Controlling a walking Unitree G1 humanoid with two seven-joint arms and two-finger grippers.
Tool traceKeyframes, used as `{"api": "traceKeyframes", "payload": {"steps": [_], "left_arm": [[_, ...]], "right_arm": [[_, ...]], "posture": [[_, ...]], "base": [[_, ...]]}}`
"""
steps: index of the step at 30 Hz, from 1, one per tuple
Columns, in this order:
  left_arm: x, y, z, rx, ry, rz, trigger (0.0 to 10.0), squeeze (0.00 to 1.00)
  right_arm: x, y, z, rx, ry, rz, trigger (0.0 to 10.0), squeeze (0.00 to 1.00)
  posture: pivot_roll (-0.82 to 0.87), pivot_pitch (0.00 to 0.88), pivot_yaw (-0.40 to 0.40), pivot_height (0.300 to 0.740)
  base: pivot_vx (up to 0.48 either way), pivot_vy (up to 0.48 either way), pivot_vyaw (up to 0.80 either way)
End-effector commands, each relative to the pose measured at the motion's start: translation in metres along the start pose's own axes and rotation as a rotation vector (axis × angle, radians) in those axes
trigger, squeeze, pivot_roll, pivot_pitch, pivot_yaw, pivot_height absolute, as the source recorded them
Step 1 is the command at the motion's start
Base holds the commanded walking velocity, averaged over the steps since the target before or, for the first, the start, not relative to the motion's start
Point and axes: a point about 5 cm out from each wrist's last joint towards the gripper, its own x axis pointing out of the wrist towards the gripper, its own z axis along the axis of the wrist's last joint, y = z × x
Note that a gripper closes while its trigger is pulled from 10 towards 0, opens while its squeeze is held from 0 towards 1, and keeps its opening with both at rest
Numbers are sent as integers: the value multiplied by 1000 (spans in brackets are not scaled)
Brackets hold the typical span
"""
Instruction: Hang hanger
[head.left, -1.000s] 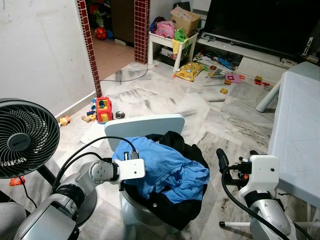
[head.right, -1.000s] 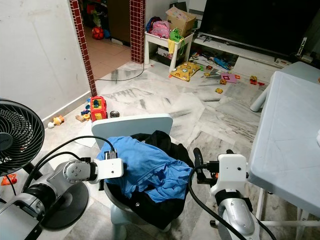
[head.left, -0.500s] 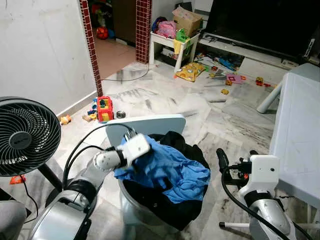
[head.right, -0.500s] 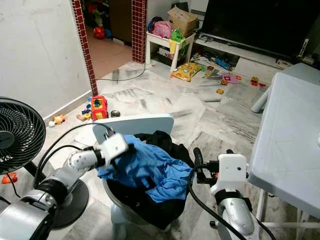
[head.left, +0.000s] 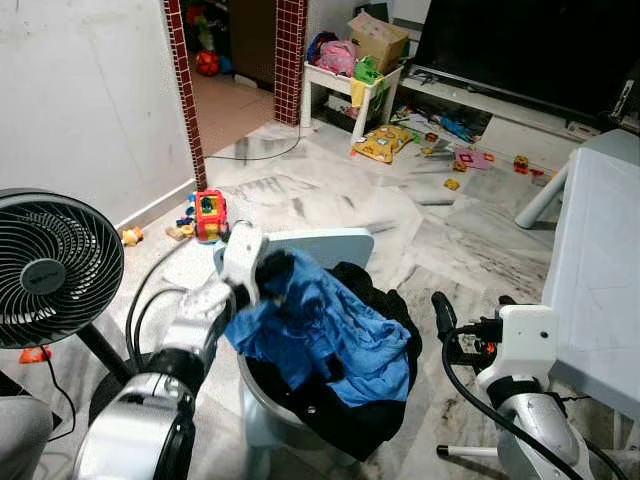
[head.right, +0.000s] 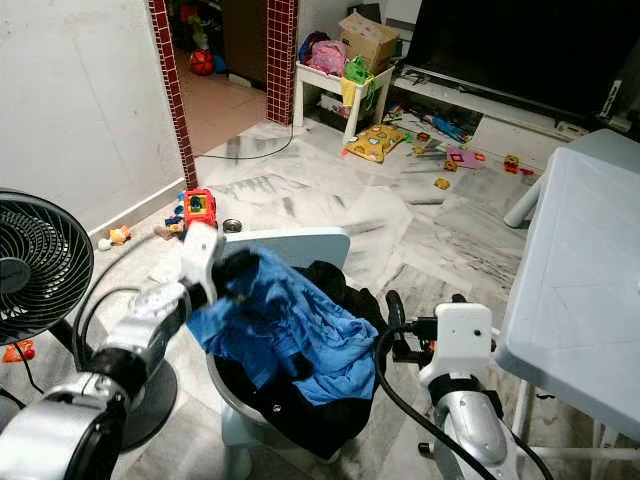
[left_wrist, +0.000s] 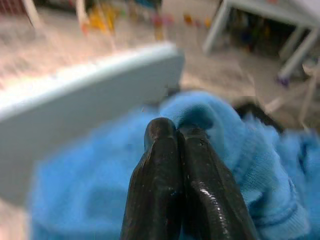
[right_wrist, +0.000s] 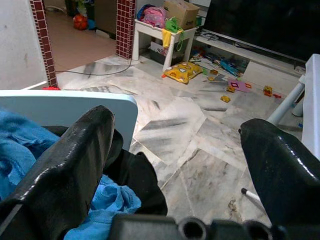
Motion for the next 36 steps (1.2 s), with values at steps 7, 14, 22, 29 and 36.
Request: {"api": "traceKeyframes", "payload": {"steps": [7,14,22,29,36], "left_arm": [[7,-21,-3,8,55,-123,10000,1000],[0,-17,24,187,-140,-116,10000,1000],[-26,1,29,384,-210,-83,10000,1000],[-60,-10,4,477,-257,-107,10000,1000],[-69,-48,-14,546,-243,-223,10000,1000]], "right_arm": [[2,-4,-1,-13,13,-9,10000,0],[2,-4,-1,-12,12,-12,10000,0],[3,-4,-2,-11,13,-7,10000,0],[3,-3,-3,-10,19,4,10000,0],[5,-1,-5,-12,28,23,10000,0]], "posture": [[39,0,-120,740],[40,0,-116,740],[60,0,-118,740],[79,0,-128,740],[85,0,-135,740]], "base": [[0,0,0],[0,0,0],[0,0,0],[0,0,0],[0,0,0]]}}
